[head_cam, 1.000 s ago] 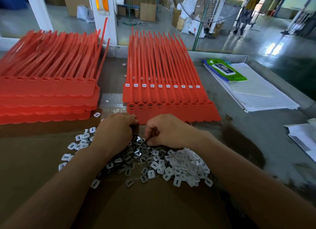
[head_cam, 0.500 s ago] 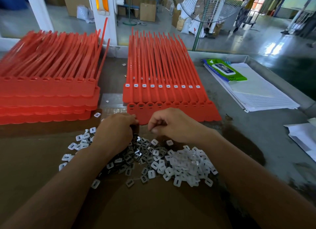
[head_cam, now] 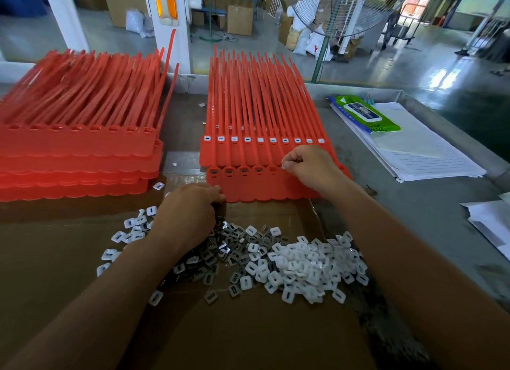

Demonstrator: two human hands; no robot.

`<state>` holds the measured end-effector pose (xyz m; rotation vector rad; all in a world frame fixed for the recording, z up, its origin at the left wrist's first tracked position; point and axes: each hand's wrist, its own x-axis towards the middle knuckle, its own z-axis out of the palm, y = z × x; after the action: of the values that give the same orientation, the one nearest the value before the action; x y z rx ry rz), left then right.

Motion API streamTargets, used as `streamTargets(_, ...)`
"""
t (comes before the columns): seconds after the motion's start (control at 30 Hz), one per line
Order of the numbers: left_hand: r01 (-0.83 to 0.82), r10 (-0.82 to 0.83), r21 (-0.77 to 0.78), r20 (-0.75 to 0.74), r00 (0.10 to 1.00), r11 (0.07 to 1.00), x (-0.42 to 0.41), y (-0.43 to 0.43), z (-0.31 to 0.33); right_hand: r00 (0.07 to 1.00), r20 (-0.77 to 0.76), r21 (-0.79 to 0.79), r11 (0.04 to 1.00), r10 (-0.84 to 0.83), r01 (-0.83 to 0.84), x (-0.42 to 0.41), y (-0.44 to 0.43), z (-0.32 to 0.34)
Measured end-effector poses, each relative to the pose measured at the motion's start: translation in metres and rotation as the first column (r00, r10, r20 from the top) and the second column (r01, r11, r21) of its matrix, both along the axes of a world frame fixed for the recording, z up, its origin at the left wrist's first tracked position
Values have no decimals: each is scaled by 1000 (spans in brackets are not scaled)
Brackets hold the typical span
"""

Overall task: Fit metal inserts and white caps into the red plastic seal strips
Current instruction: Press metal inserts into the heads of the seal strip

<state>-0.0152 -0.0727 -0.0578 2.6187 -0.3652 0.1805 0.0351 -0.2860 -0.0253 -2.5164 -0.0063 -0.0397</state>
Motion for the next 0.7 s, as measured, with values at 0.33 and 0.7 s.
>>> streamTargets(0.33, 20, -21, 11, 23, 1000, 1000, 1, 1, -1, 999, 16, 40, 999, 35, -35, 4, -1, -4)
streamTargets(0.7, 26, -27, 33, 29, 999, 999, 1, -1, 1, 997, 79, 30, 1000, -2, -1, 11, 5, -8)
